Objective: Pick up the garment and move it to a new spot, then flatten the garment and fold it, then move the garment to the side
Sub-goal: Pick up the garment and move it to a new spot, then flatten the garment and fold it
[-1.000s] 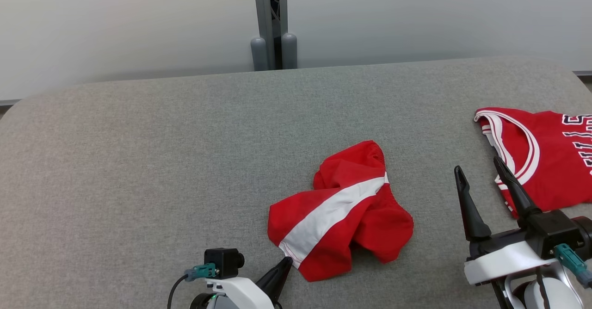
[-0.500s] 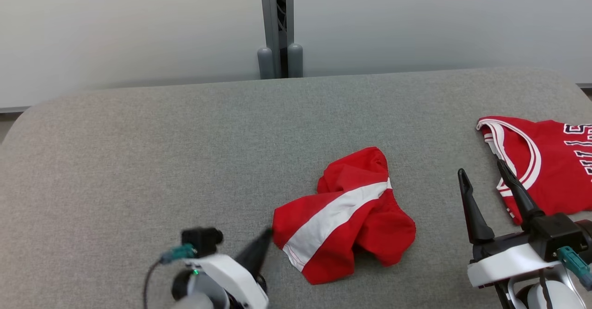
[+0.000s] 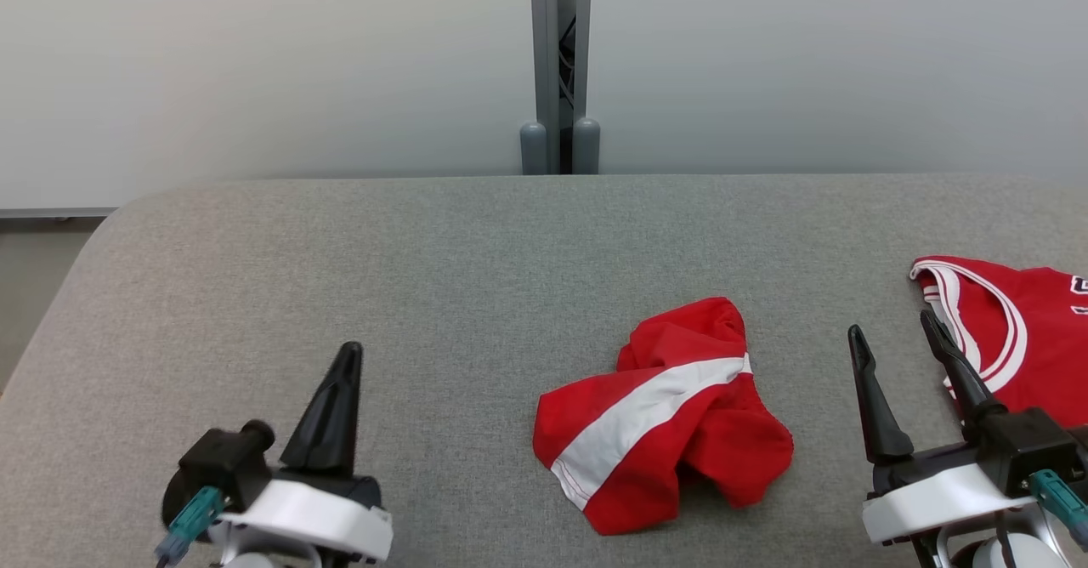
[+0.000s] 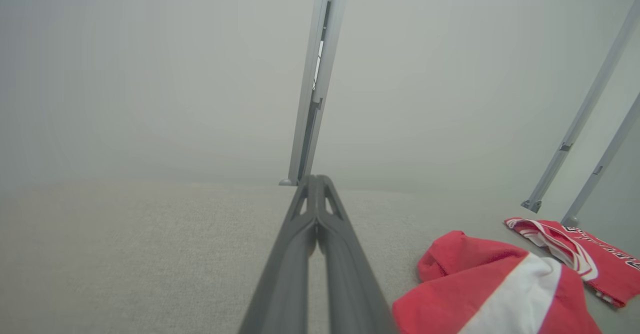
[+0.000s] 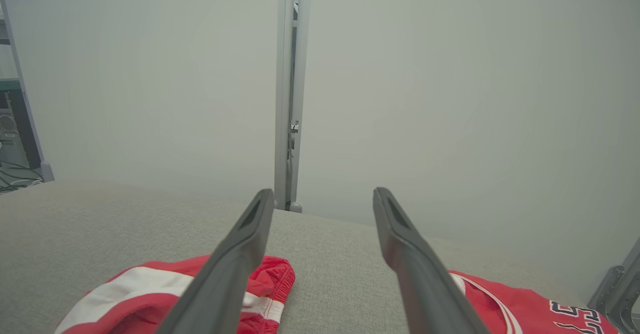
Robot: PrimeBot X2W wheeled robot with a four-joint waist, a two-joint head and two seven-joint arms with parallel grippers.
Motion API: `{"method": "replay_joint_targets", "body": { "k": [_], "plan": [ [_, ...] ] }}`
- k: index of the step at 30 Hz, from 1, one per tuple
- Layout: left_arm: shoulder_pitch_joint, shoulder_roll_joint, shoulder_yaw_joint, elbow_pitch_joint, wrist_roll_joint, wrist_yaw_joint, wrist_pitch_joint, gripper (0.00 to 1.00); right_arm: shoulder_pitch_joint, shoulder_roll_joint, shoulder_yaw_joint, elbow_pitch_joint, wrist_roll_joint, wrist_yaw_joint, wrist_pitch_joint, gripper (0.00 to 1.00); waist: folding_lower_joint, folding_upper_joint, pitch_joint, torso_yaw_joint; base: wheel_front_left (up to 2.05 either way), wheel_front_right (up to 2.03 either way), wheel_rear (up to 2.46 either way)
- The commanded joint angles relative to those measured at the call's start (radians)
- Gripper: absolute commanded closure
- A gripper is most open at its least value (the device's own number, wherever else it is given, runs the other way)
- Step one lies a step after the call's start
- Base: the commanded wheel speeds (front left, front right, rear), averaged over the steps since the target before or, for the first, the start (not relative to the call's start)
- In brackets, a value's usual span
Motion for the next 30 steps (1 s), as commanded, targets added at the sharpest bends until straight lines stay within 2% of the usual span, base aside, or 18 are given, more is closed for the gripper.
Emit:
{"method": "replay_joint_targets", "body": {
  "k": [1, 5, 6, 7, 13, 20, 30],
  "plan": [
    [0.033, -0.009, 0.04, -0.031, 0.039, 0.002, -0.003, 1.0, 0.009, -0.002, -0.001, 0.0, -0.006, -0.001, -0.001, 0.0, 0.0, 0.0, -0.006, 0.005, 0.0, 0.0, 0.0],
    [0.103, -0.027, 0.103, -0.092, 0.131, -0.006, -0.003, 1.0, 0.012, 0.001, -0.002, 0.001, -0.006, -0.001, -0.001, 0.0, 0.0, 0.0, -0.011, 0.009, 0.0, 0.0, 0.0],
    [0.118, -0.029, 0.113, -0.095, 0.147, 0.002, -0.003, 0.22, 0.013, 0.002, -0.002, 0.001, -0.007, -0.001, -0.001, 0.0, 0.0, 0.0, -0.012, 0.009, 0.0, 0.0, 0.0],
    [0.126, -0.031, 0.123, -0.101, 0.15, 0.008, -0.003, 0.0, 0.014, 0.003, -0.001, 0.001, -0.007, -0.001, -0.001, 0.0, 0.0, 0.0, -0.013, 0.009, 0.0, 0.0, 0.0],
    [0.153, -0.031, 0.092, -0.131, 0.107, 0.054, -0.003, 0.0, 0.016, 0.006, 0.0, 0.002, -0.006, -0.001, 0.0, 0.0, 0.0, 0.0, -0.013, 0.005, 0.0, 0.0, 0.0],
    [0.133, -0.032, 0.069, -0.146, 0.107, 0.066, -0.003, 0.0, 0.01, 0.005, 0.0, 0.005, -0.009, -0.001, 0.0, 0.0, 0.0, 0.0, -0.01, 0.0, 0.0, 0.0, 0.0],
    [0.1, -0.033, -0.049, -0.061, 0.002, -0.015, -0.003, 0.0, -0.002, 0.005, 0.016, 0.003, -0.002, -0.001, 0.0, 0.0, 0.0, 0.0, 0.022, -0.026, 0.0, 0.0, 0.0]
  ]
}}
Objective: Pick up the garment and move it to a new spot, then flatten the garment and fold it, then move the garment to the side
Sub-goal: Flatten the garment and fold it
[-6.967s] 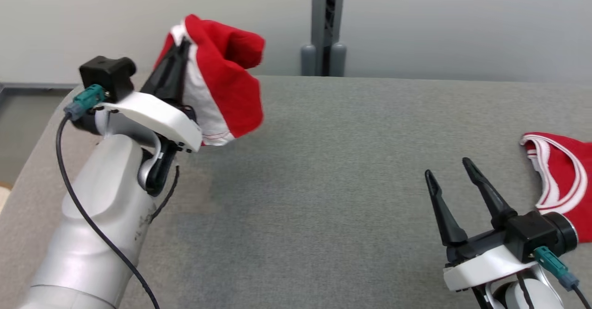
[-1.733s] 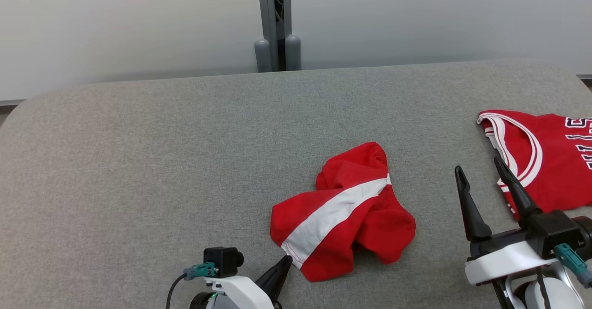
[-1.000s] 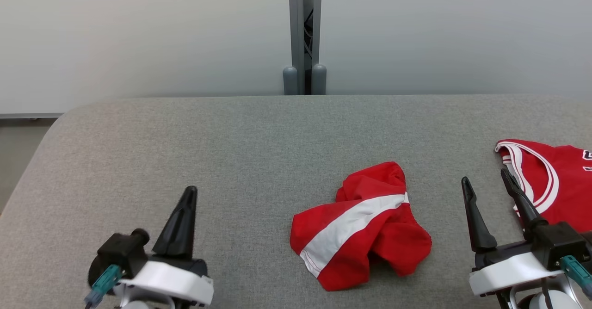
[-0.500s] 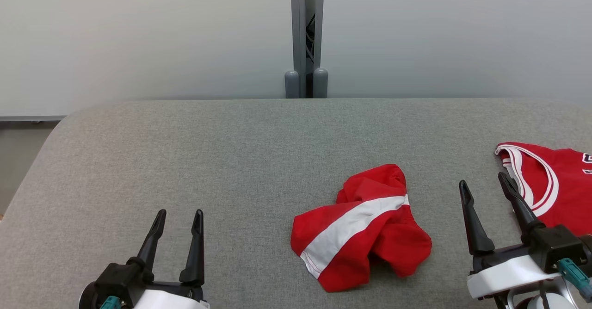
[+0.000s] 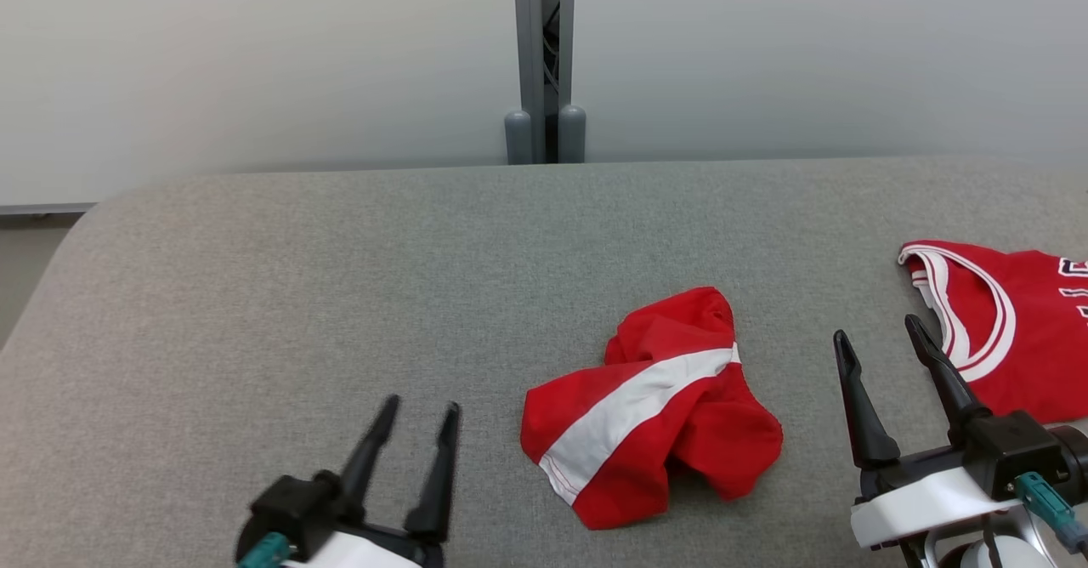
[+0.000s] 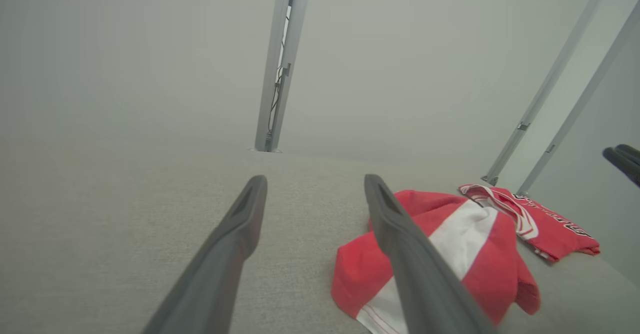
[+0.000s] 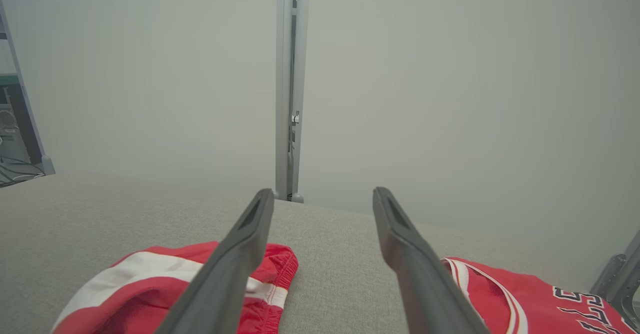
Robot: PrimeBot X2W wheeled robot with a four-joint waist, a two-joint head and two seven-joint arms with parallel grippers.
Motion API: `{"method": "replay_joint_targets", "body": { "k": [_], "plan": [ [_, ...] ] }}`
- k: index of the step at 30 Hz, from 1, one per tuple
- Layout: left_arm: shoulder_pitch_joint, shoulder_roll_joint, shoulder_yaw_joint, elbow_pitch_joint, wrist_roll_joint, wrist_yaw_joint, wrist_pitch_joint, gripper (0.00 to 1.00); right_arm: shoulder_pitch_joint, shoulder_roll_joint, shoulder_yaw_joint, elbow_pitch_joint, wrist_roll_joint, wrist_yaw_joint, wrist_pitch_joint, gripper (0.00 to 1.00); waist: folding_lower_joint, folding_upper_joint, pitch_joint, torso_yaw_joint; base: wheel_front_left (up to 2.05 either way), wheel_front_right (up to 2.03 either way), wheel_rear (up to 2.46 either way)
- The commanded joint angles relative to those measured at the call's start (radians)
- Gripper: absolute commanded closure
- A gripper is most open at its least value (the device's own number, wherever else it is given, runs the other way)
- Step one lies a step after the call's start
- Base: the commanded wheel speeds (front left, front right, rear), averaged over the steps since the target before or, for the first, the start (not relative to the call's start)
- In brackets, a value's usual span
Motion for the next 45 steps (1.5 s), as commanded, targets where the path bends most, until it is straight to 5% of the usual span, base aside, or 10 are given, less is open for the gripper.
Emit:
{"method": "replay_joint_targets", "body": {
  "k": [1, 13, 26, 37, 45],
  "plan": [
    [-0.015, 0.004, -0.017, 0.016, -0.009, -0.006, -0.003, 0.0, -0.007, -0.005, 0.0, 0.0, 0.001, -0.001, 0.0, 0.0, 0.0, -0.0001, 0.011, -0.008, 0.0, 0.0, 0.0],
    [-0.19, 0.004, -0.319, 0.376, -0.294, -0.03, 0.006, 0.0, -0.05, -0.014, 0.019, 0.0, 0.01, -0.001, 0.0, 0.0, 0.0, -0.0001, 0.103, -0.053, 0.0, 0.0, 0.0],
    [-0.325, 0.0, -0.51, 0.527, -0.731, -0.031, 0.076, 0.0, -0.081, -0.015, 0.029, 0.003, 0.008, -0.001, 0.0, 0.0, 0.0, -0.0001, 0.146, -0.084, 0.0, 0.0, 0.0],
    [-0.347, -0.01, -0.683, 0.532, -0.833, -0.032, 0.149, 0.0, -0.081, -0.014, 0.027, 0.005, 0.001, -0.001, 0.0, 0.0, 0.0, -0.0001, 0.146, -0.089, 0.0, 0.0, 0.0],
    [-0.368, 0.004, -0.737, 0.549, -0.844, -0.032, 0.107, 0.0, -0.077, -0.014, 0.033, 0.006, 0.001, -0.001, 0.0, 0.0, 0.0, -0.0001, 0.14, -0.088, 0.0, 0.0, 0.0]
  ]
}}
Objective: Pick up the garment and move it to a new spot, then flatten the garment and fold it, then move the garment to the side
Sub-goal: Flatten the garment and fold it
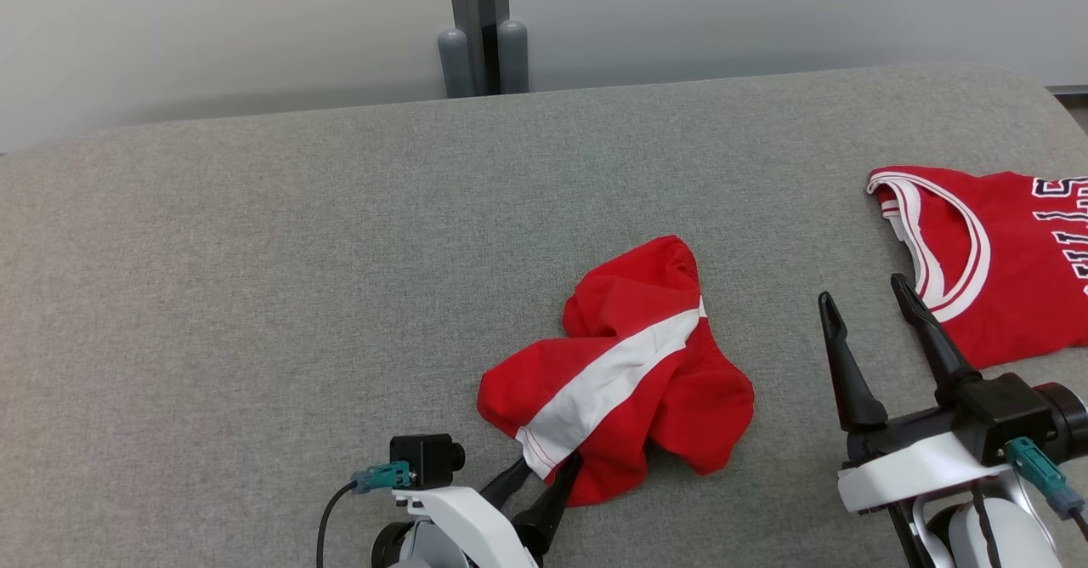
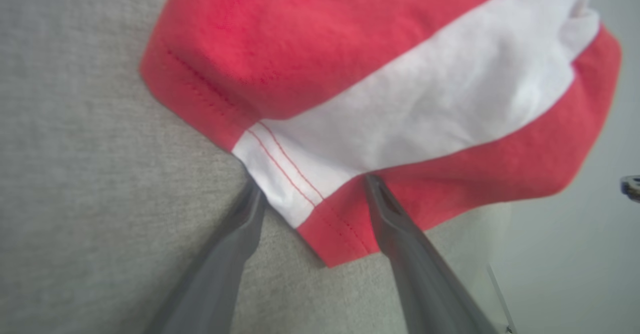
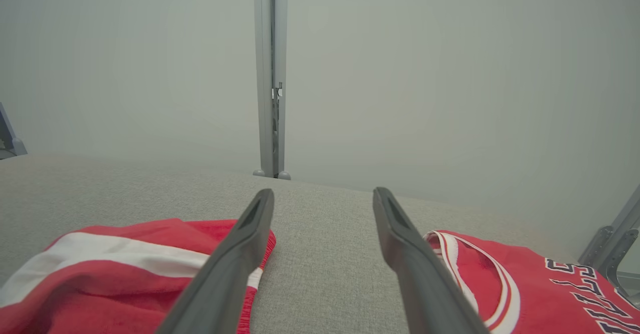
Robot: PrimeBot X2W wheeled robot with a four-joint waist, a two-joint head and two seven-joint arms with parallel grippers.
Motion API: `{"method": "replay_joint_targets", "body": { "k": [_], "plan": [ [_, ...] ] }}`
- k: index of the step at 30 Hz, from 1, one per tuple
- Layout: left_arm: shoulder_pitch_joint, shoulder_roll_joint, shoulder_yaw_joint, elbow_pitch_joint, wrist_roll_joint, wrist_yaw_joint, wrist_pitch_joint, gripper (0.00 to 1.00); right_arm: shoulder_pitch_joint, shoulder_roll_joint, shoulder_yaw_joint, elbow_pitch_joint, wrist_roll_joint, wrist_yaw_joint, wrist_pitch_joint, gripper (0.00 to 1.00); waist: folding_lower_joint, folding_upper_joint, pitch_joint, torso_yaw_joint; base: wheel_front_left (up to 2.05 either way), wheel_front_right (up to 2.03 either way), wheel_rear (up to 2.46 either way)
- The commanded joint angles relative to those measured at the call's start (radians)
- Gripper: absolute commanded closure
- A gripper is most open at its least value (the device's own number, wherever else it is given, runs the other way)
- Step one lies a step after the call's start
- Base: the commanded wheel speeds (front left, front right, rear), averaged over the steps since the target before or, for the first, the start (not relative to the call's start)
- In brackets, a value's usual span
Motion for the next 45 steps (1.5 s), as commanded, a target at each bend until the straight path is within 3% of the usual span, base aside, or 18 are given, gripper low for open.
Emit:
{"method": "replay_joint_targets", "body": {
  "k": [1, 2, 6, 7, 17, 26, 38, 45],
  "plan": [
    [0.022, -0.012, -0.026, 0.022, -0.019, -0.007, 0.011, 0.0, 0.0, -0.006, 0.001, 0.001, -0.009, -0.001, 0.0, 0.0, 0.0, -0.0001, 0.0, 0.0, 0.0, 0.0, 0.0],
    [0.017, -0.012, -0.028, 0.025, -0.022, -0.007, 0.003, 0.07, 0.001, -0.007, 0.002, 0.001, -0.009, -0.001, 0.0, 0.0, 0.0, -0.0001, 0.0, 0.0, 0.0, 0.0, 0.0],
    [-0.004, -0.01, -0.028, 0.037, -0.037, -0.007, -0.034, 0.66, 0.001, -0.009, 0.006, 0.001, -0.007, -0.001, 0.0, 0.0, 0.0, -0.0001, 0.001, -0.001, 0.0, 0.0, 0.0],
    [-0.007, -0.01, -0.028, 0.038, -0.042, -0.007, -0.041, 1.0, 0.001, -0.009, 0.008, 0.001, -0.007, -0.001, 0.0, 0.0, 0.0, -0.0001, 0.002, -0.001, 0.0, 0.0, 0.0],
    [-0.022, 0.001, -0.04, 0.055, -0.065, -0.007, -0.083, 1.0, 0.009, -0.01, -0.001, 0.016, -0.009, -0.001, -0.001, 0.0, 0.0, -0.0001, -0.019, 0.015, 0.0, 0.0, 0.0],
    [0.029, 0.031, -0.008, 0.026, -0.06, -0.004, -0.096, 1.0, 0.049, -0.002, -0.015, 0.059, -0.019, -0.001, -0.001, 0.0, 0.0, -0.0001, -0.119, 0.065, 0.0, 0.0, 0.0],
    [0.098, 0.079, 0.217, -0.091, 0.106, -0.004, -0.096, 1.0, 0.057, -0.004, -0.025, 0.132, -0.029, -0.001, -0.001, 0.0, 0.0, -0.0001, -0.162, 0.125, 0.0, 0.0, 0.0],
    [0.15, 0.072, 0.395, -0.157, 0.204, -0.004, -0.097, 1.0, 0.051, -0.003, -0.025, 0.156, -0.028, -0.001, 0.0, 0.0, 0.0, -0.0001, -0.166, 0.129, 0.0, 0.0, 0.0]
  ]
}}
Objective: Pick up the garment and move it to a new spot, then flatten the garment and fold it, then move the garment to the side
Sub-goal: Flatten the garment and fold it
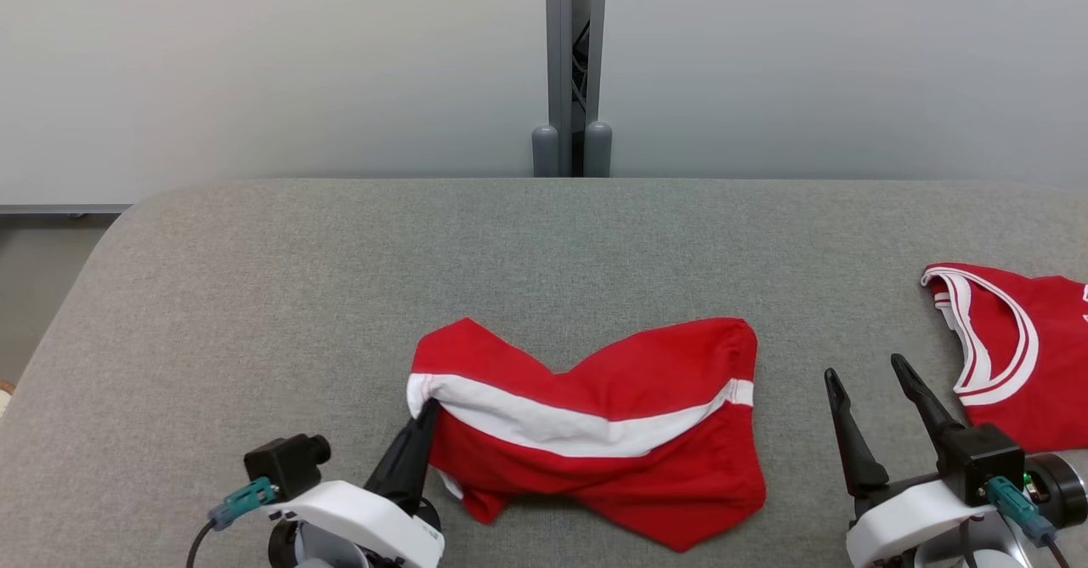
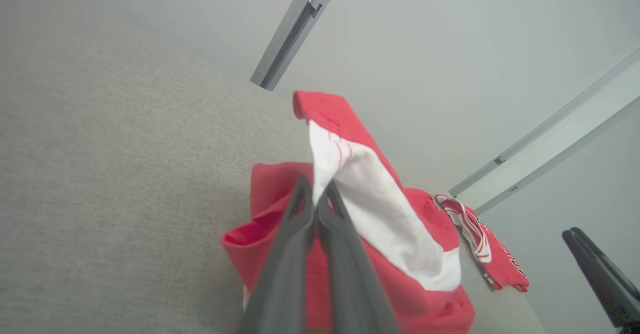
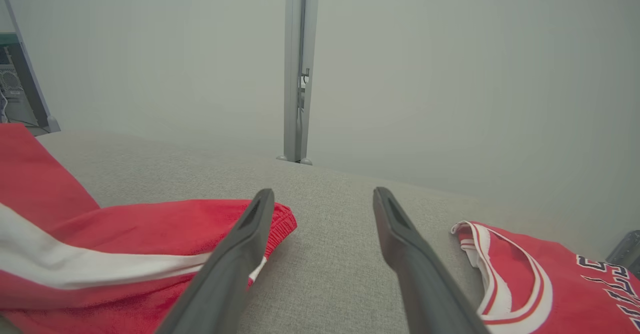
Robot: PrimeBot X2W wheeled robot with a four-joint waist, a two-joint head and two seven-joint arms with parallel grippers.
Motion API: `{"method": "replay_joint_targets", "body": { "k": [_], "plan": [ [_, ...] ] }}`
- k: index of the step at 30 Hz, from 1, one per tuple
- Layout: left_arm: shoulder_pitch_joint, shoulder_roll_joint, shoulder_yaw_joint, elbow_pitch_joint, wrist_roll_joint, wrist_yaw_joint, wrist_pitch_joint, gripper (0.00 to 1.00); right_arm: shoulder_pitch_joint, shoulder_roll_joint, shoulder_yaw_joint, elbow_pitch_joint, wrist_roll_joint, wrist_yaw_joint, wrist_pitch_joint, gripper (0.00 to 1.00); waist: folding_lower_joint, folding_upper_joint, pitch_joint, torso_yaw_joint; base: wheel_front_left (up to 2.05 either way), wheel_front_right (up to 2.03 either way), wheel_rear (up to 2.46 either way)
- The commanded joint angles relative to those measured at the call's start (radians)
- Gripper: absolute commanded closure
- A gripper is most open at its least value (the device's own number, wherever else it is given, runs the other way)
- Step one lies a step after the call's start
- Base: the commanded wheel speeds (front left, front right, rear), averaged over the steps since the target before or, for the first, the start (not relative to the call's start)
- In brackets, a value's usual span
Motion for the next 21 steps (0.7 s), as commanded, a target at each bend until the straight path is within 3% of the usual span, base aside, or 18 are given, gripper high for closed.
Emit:
{"method": "replay_joint_targets", "body": {
  "k": [1, 8, 21],
  "plan": [
    [0.01, -0.002, 0.024, -0.01, 0.017, -0.001, -0.003, 1.0, -0.004, -0.004, -0.003, 0.007, -0.003, -0.001, -0.001, 0.0, 0.0, 0.0, 0.0, -0.001, 0.0, 0.0, 0.0],
    [0.059, -0.04, 0.148, -0.062, 0.136, -0.001, -0.003, 1.0, -0.025, 0.001, 0.004, 0.105, 0.047, -0.001, -0.001, 0.0, 0.0, 0.0, 0.013, -0.004, 0.0, 0.0, 0.0],
    [0.035, -0.068, 0.137, -0.047, 0.191, -0.001, -0.003, 1.0, -0.175, -0.015, 0.196, 0.358, 0.399, -0.001, -0.001, 0.0, 0.0, 0.0, 0.075, 0.024, 0.0, 0.0, 0.0]
  ]
}}
